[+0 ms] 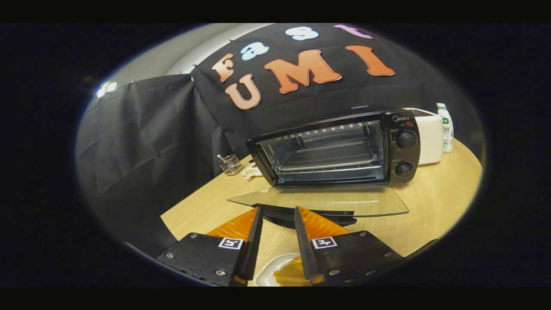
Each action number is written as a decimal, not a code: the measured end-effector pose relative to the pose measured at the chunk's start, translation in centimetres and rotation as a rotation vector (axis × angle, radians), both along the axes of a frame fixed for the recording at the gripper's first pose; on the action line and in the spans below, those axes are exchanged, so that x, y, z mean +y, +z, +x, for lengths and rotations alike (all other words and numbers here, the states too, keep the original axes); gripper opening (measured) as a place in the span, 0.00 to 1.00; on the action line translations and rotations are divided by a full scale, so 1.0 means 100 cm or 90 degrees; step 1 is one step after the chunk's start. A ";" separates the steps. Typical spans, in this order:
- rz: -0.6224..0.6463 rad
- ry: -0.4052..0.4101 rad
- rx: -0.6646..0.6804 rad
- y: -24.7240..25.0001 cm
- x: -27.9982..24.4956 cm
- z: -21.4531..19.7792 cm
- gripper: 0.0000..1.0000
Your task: Open the toaster oven, put the food inside, and close the toaster oven door.
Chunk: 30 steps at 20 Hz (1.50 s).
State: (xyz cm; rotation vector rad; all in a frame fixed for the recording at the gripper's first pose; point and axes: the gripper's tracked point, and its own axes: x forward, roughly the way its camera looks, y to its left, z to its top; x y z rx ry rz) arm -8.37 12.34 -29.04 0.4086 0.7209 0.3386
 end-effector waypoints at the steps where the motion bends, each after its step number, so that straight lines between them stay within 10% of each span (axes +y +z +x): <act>1: 0.005 0.002 0.010 -0.005 0.002 -0.003 0.44; 22: -0.019 -0.073 0.158 -0.056 -0.033 -0.005 0.44; 30: -0.157 -0.020 0.095 -0.019 -0.048 -0.043 0.96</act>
